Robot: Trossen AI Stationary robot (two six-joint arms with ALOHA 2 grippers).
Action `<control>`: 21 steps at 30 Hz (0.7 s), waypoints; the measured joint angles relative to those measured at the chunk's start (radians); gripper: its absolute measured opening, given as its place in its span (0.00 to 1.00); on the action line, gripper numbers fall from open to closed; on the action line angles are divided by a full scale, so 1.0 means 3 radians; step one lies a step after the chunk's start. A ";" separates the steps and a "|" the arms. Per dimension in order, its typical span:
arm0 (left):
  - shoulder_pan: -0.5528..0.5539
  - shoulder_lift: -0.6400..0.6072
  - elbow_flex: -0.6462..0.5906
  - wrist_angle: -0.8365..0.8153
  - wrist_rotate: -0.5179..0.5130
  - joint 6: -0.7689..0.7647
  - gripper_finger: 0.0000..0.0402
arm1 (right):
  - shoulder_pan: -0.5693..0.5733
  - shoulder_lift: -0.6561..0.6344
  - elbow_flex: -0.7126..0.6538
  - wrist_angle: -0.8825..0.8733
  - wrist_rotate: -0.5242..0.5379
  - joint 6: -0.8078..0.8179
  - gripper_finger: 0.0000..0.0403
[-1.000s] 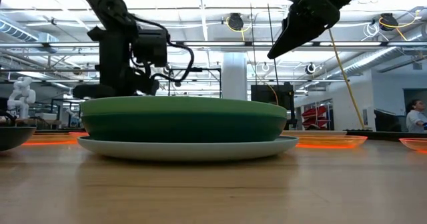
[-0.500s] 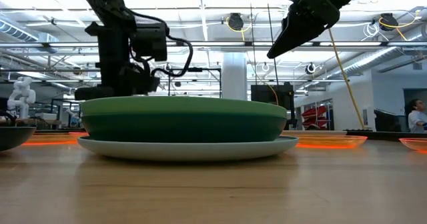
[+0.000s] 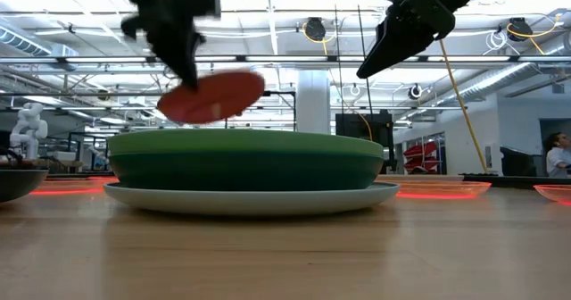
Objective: Stack plastic plates
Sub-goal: Stack the brown plate on the green plate
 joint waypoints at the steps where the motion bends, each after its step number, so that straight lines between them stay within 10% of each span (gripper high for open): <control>1: -0.0112 0.0003 0.0081 0.0004 0.0022 -0.0082 0.02 | 0.0000 -0.0001 0.0000 -0.0001 0.0001 -0.0009 0.39; 21: -0.1614 0.0893 0.0266 0.0836 -0.0062 -0.1361 0.02 | 0.0004 -0.0122 0.0004 -0.0011 -0.0015 -0.0031 0.39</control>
